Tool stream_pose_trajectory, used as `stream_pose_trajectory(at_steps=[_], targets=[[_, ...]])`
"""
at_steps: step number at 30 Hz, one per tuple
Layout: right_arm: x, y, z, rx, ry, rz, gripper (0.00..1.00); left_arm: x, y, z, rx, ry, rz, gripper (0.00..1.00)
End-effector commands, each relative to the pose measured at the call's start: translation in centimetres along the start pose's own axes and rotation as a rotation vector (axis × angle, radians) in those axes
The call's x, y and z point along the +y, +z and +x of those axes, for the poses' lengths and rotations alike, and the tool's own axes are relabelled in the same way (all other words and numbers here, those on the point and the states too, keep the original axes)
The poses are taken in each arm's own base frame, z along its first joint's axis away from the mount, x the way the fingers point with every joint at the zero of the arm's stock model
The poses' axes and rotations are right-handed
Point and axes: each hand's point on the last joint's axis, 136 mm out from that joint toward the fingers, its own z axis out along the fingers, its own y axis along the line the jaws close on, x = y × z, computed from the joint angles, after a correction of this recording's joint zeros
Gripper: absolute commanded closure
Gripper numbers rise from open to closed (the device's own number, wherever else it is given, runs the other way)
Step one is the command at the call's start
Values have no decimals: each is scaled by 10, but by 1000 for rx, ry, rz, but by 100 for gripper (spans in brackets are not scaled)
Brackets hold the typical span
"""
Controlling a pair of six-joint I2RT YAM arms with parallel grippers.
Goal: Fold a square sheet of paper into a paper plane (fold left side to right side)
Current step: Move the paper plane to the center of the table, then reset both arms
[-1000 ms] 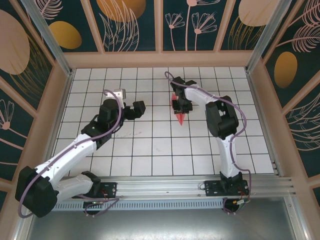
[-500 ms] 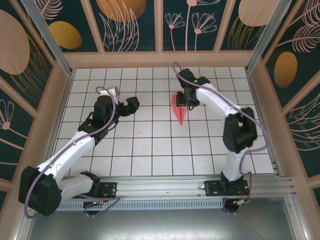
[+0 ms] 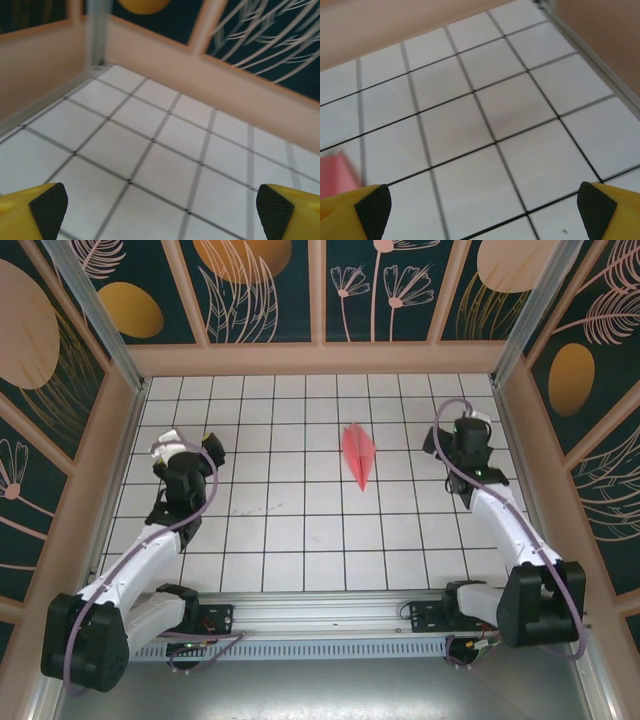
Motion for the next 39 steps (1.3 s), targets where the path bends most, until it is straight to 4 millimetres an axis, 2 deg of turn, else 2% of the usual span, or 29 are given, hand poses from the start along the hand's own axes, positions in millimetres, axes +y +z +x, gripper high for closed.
stream_pose_trajectory(at_steps=[1,4,6,12,16,18,19,24,29,39], targets=[[-19,4,-21,-245,43,2,1,32,-3,-22,-192,66,-162,1],[-34,18,-2,-265,57,10,1,40,3,-12,-194,153,-201,1],[-37,27,4,-263,52,4,1,40,7,-5,-197,184,-193,1],[-26,36,13,-352,-20,-75,1,27,20,10,-222,255,-56,1],[-17,46,30,-332,-60,-137,1,20,30,25,-210,294,30,1],[-8,43,34,-349,-96,-177,1,21,31,30,-226,285,58,1],[-6,41,36,-351,-103,-190,1,26,31,32,-212,270,51,1],[-2,33,45,-383,-119,-253,1,23,23,36,-253,255,163,1],[-3,35,44,-379,-116,-244,1,32,43,40,-171,227,101,1],[-1,35,45,-381,-129,-233,1,41,42,37,-184,204,59,1]])
